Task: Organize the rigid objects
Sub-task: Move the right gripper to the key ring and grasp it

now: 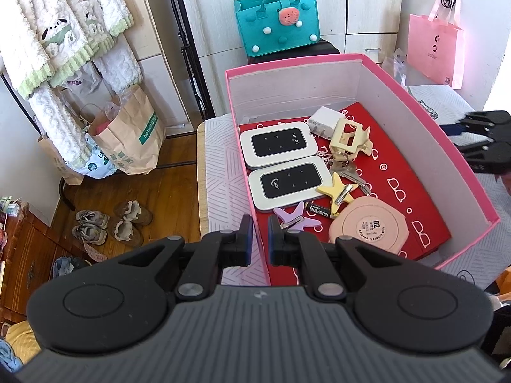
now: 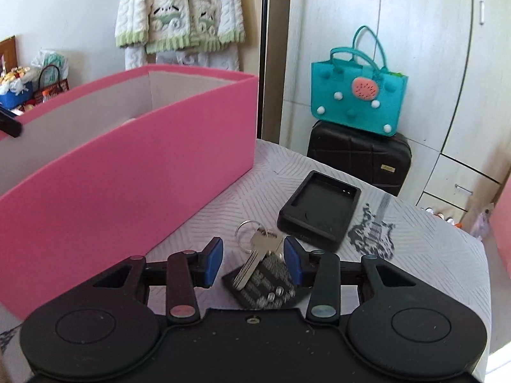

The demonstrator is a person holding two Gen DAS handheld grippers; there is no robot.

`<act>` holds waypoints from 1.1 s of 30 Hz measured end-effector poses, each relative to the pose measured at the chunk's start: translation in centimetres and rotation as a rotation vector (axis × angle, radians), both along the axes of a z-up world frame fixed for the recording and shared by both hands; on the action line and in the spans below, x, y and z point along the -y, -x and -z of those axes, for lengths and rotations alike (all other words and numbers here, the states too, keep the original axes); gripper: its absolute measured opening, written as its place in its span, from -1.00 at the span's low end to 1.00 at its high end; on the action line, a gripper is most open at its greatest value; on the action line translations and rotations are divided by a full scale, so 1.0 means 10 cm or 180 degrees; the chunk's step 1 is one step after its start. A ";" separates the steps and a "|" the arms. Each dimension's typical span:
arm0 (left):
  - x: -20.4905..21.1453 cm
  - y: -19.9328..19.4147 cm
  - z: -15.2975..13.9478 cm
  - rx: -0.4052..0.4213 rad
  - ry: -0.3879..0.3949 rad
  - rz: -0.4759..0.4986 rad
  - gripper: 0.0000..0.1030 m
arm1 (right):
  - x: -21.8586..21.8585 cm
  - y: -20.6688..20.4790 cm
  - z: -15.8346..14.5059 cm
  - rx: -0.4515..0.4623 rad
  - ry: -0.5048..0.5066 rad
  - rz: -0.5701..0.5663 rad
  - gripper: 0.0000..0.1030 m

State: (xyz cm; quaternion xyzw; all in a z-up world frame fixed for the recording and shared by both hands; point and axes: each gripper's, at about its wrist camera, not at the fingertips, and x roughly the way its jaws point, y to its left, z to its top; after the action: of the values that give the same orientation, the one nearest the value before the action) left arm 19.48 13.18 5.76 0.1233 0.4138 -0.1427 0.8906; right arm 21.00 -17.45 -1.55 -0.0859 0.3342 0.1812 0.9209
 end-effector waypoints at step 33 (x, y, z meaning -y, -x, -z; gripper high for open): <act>-0.02 -0.01 0.03 -0.0008 0.0075 0.0017 -0.86 | -0.19 -0.26 0.04 -0.0275 -0.0090 0.0074 -0.85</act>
State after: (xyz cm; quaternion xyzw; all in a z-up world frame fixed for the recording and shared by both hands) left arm 19.54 13.40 5.41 0.1138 0.4129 -0.1500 0.8911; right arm 23.63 -15.52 -1.94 -0.0611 0.3720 0.1787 0.9088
